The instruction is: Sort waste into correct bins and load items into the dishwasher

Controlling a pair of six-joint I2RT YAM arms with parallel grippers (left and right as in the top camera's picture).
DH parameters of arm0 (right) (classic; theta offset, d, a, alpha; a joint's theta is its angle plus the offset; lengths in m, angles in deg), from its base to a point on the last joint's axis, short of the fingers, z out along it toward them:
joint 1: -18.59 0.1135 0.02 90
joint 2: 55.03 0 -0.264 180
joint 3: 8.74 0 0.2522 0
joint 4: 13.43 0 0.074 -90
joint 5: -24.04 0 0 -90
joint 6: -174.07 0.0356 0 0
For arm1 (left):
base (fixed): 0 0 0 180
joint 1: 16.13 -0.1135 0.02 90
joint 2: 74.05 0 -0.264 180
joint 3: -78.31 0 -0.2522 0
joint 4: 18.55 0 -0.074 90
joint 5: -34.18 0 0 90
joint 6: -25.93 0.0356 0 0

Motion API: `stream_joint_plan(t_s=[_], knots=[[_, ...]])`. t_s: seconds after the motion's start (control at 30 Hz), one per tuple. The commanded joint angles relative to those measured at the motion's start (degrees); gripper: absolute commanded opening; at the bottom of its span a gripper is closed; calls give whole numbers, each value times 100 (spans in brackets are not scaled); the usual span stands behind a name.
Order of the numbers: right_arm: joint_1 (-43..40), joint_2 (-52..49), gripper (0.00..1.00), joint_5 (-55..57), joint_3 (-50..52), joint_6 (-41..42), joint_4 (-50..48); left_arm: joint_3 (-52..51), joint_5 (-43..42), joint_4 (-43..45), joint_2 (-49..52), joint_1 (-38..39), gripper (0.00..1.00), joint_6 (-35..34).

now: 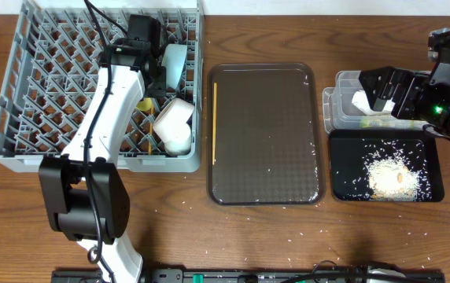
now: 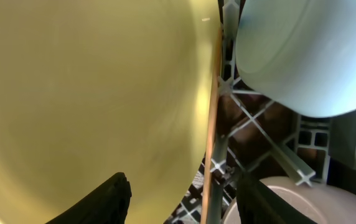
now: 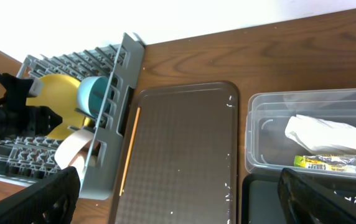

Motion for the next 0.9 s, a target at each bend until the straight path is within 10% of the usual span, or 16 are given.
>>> stream_joint_plan(t_s=[0.0, 0.33, 0.87], knots=[[-68, 0, 99, -44, -72, 17, 9, 245, -249, -177, -341, 63, 56, 24], [-68, 0, 99, -44, -72, 17, 9, 227, -723, -573, -951, 1279, 55, -1215], [-68, 0, 99, -44, -70, 17, 7, 35, -894, 197, 1113, 2280, 55, -1755]])
